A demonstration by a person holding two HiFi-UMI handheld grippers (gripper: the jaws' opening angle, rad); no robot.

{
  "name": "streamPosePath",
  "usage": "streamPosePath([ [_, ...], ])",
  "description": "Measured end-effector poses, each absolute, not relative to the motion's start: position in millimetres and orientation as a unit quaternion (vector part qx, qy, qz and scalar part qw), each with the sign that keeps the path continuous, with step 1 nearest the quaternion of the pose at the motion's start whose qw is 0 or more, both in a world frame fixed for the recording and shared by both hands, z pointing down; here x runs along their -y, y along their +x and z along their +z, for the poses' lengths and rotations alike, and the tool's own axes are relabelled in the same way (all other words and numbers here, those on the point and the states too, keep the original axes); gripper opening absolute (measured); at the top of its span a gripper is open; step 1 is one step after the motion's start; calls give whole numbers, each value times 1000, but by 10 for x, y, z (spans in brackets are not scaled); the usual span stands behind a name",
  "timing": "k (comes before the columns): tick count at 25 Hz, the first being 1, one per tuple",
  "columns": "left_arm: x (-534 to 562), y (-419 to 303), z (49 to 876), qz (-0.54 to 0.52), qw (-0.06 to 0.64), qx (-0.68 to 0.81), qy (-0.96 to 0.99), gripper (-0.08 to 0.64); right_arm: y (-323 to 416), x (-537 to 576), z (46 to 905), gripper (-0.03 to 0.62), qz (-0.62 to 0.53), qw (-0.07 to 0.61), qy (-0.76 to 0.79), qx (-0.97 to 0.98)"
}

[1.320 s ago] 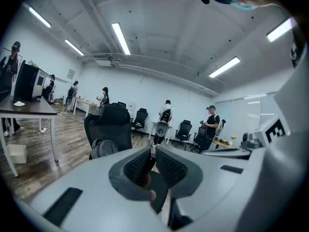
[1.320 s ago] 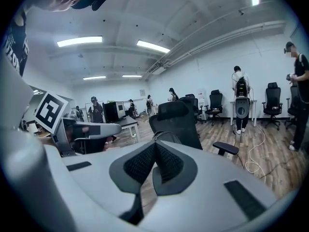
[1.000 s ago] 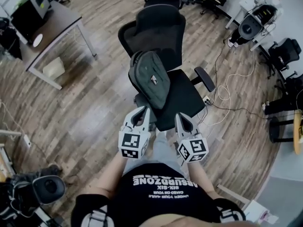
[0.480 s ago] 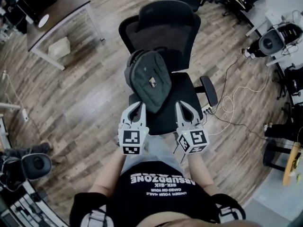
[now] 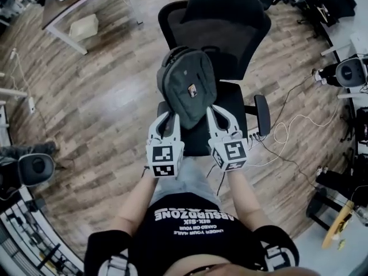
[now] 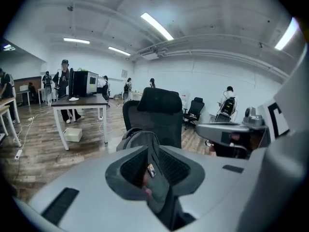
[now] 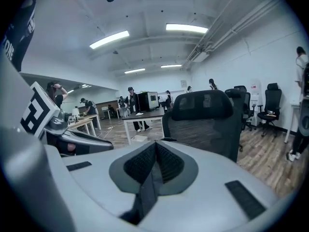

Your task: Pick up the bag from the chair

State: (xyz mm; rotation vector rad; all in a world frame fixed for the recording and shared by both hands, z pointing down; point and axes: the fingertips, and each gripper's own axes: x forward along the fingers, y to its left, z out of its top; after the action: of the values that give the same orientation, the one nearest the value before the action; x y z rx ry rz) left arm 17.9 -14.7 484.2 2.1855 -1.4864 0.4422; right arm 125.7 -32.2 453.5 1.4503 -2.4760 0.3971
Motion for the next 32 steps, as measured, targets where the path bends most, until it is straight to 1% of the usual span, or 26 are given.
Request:
streamPosePath([
  [3,290,220,4878,157,240,545,788,101,1246,489,4631,11,140,133,487,851],
  [4,348,199,4896,156,240,550,784,108,1224,543,4675,25,142,137,484,852],
  [7,494,105,4998,156,240,573,768,118,1165,681,4805,42,142,150,477,854],
  [10,624,90,5126,168,238,584,757,127,1177,838,4912,75,143,160,476,853],
  [13,786,115,5298,185,246,590,747,141,1219,1057,5038,88,148,172,476,849],
  [20,996,184,5644,214,274,586,732,142,1388,1389,5313,117,151,201,466,848],
  [23,1107,118,5774,213,288,598,717,142,1446,1556,5435,155,157,212,467,844],
  [32,1335,13,6138,237,304,627,677,143,1496,1899,5878,163,145,250,444,848],
])
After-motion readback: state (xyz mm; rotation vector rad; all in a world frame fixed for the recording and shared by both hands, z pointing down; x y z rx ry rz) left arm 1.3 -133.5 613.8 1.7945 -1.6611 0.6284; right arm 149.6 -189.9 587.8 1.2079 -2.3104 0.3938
